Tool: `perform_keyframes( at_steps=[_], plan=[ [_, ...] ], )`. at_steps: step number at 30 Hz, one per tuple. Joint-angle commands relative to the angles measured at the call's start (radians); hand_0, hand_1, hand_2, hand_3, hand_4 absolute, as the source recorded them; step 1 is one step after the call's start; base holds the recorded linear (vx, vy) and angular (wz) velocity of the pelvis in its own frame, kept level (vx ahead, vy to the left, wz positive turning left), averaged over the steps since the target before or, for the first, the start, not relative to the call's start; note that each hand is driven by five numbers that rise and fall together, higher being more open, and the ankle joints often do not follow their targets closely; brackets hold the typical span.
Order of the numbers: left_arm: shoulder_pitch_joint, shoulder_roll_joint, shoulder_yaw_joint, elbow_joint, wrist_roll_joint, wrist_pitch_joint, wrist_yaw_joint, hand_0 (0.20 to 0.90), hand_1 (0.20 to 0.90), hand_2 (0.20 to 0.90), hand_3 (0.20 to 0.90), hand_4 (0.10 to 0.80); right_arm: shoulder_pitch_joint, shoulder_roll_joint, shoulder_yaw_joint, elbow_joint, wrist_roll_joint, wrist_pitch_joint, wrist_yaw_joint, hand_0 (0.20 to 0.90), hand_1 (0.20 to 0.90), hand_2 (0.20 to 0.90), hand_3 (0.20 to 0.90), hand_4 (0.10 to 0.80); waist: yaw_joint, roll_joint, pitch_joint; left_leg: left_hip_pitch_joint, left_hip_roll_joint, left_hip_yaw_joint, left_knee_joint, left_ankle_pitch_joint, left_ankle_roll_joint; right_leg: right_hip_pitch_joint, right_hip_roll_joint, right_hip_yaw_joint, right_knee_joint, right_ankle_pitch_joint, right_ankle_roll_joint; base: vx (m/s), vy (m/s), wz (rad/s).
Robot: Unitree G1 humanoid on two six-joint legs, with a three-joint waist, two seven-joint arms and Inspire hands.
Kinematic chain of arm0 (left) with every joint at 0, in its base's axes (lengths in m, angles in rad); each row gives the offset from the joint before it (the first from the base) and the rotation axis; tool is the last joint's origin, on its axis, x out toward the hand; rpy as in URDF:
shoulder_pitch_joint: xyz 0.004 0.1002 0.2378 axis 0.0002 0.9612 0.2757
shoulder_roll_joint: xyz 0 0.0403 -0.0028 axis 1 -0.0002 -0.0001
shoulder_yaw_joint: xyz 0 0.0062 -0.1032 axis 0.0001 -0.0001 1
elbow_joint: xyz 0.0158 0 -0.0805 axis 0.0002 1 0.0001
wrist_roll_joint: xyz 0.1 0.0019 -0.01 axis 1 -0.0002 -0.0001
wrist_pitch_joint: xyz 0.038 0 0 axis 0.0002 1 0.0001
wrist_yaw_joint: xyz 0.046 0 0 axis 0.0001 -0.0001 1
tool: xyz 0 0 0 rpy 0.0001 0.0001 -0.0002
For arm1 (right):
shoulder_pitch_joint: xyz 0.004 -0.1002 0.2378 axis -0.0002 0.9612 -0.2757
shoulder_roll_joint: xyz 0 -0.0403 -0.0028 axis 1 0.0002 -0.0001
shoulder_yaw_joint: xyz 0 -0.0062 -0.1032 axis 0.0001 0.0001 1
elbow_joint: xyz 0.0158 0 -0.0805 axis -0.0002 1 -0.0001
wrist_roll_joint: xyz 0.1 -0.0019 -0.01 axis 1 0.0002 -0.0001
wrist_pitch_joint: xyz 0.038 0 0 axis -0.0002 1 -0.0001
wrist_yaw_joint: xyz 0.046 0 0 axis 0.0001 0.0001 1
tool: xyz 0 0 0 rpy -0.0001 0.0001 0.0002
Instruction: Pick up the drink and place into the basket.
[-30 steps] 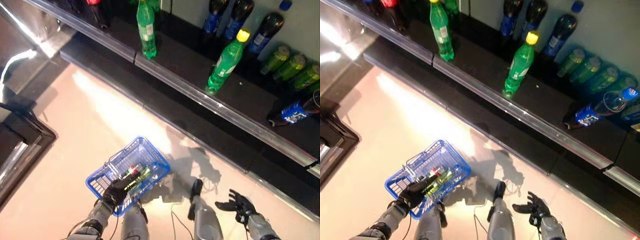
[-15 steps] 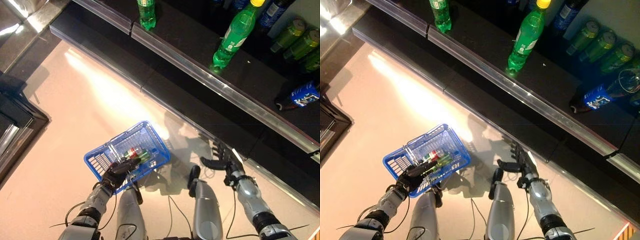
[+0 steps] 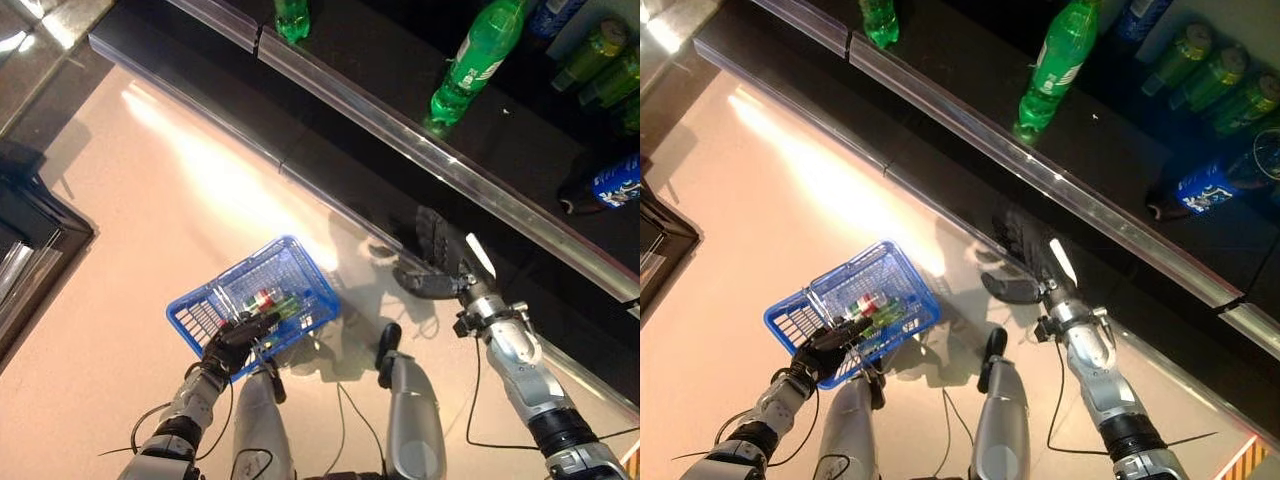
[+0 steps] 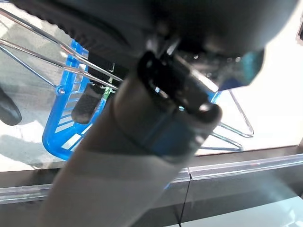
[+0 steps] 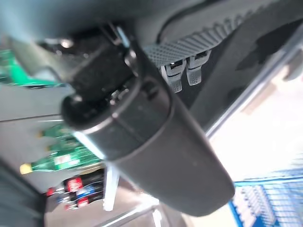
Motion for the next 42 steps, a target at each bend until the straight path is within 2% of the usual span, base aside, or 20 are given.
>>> perform_keyframes(
  at_steps=[1, 9, 22, 29, 42],
  plan=[
    [0.104, 0.017, -0.010, -0.042, -0.074, -0.032, -0.083, 0.300, 0.300, 0.300, 0.200, 0.100, -0.034, -0.041, -0.067, -0.139, 0.006, -0.125, -0.057, 0.900, 0.900, 0.900, 0.900, 0.800, -0.001, -0.014, -0.063, 0.018, 0.012, -0.006, 0.008, -0.004, 0.019, 0.010, -0.035, 0.067, -0.071, 0.053, 0.065, 0.000, 0.000, 0.00],
    [0.109, 0.013, 0.010, -0.028, -0.069, -0.030, -0.100, 0.300, 0.300, 0.300, 0.200, 0.100, -0.060, -0.055, -0.160, -0.248, 0.064, -0.186, -0.119, 0.900, 0.900, 0.900, 0.900, 0.800, -0.015, -0.007, -0.044, 0.035, 0.010, 0.005, 0.016, -0.018, 0.024, 0.022, -0.035, 0.070, -0.072, 0.049, 0.063, 0.019, 0.011, 0.00],
    [0.109, 0.008, 0.029, -0.029, -0.107, -0.013, -0.087, 0.300, 0.300, 0.300, 0.200, 0.100, -0.178, -0.078, -0.237, -0.272, 0.090, -0.240, -0.200, 0.900, 0.900, 0.900, 0.900, 0.800, -0.003, 0.003, -0.023, 0.048, 0.005, 0.003, 0.013, -0.020, 0.030, 0.036, -0.037, 0.060, -0.075, 0.050, 0.059, 0.002, 0.001, 0.00],
    [0.124, 0.005, 0.059, -0.018, -0.148, 0.025, -0.117, 0.300, 0.300, 0.300, 0.200, 0.100, -0.203, -0.095, -0.258, -0.276, 0.065, -0.252, -0.249, 0.900, 0.900, 0.900, 0.900, 0.800, 0.008, 0.002, -0.018, 0.056, 0.005, 0.003, 0.010, -0.018, 0.033, 0.048, -0.036, 0.048, -0.080, 0.049, 0.055, 0.000, 0.000, 0.00],
    [0.125, 0.002, 0.039, -0.049, -0.185, 0.047, -0.134, 0.300, 0.300, 0.300, 0.200, 0.100, -0.267, -0.102, -0.270, -0.199, 0.142, -0.260, -0.300, 0.900, 0.900, 0.900, 0.900, 0.800, 0.022, 0.008, -0.007, 0.070, -0.004, 0.007, -0.002, -0.014, 0.042, 0.071, -0.031, 0.031, -0.099, 0.055, 0.051, 0.000, 0.000, 0.00]
  ],
)
